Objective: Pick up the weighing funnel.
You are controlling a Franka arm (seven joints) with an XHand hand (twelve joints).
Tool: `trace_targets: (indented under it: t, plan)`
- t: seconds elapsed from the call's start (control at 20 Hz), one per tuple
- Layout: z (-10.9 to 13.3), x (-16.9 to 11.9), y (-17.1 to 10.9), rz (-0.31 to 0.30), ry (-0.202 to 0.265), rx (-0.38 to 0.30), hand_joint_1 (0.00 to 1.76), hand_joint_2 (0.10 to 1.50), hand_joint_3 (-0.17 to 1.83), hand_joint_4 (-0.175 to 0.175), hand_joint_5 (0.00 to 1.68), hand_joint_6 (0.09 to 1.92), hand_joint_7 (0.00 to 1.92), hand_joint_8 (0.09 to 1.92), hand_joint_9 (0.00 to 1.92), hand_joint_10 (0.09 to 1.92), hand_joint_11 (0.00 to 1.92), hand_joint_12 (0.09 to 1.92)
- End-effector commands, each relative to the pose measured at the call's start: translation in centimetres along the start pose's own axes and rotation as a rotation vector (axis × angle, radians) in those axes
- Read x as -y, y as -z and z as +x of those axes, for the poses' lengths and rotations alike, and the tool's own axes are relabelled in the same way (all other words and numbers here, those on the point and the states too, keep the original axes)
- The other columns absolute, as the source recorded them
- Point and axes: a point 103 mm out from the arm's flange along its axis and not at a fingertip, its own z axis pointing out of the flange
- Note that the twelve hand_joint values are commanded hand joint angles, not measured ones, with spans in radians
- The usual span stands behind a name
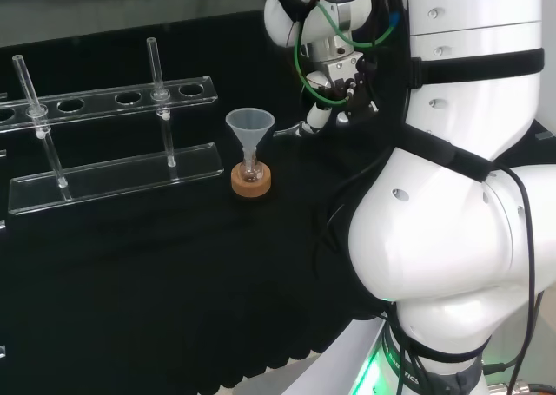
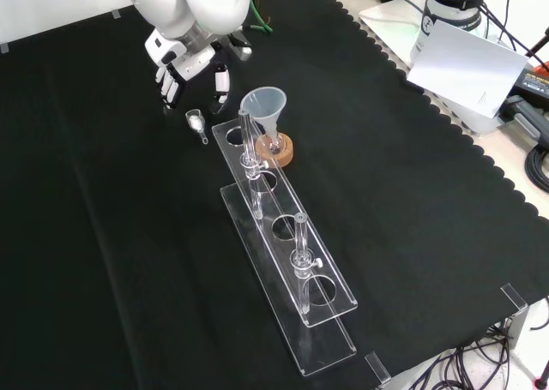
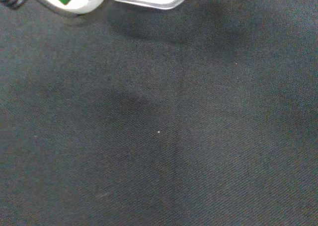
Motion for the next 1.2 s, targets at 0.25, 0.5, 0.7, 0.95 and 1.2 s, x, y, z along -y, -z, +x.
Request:
trace_targets:
  t: [0.25,0.5,0.7,0.95,1.2]
  plan:
    - [0.1,-0.8,-0.2,0.015,0.002,0.066,0.86,0.62,0.52,-0.011,0.70,0.14,0.55,0.68,0.76,0.50,0.48,1.32]
    - [0.2,-1.1,-0.3,0.029,0.000,0.082,0.86,0.61,0.54,-0.004,0.70,0.33,0.55,0.67,0.77,0.48,0.48,1.31]
    - [0.1,-1.4,-0.5,0.038,-0.002,0.090,0.87,0.61,0.55,0.004,0.70,0.58,0.55,0.67,0.77,0.48,0.49,1.31]
    - [0.1,-1.7,-1.0,0.049,-0.007,0.077,0.87,0.60,0.56,0.008,0.74,0.67,0.56,0.67,0.77,0.48,0.49,1.30]
    - [0.3,-2.1,-1.3,0.051,-0.008,0.073,0.88,0.60,0.56,0.004,0.71,0.72,0.56,0.67,0.77,0.48,0.49,1.30]
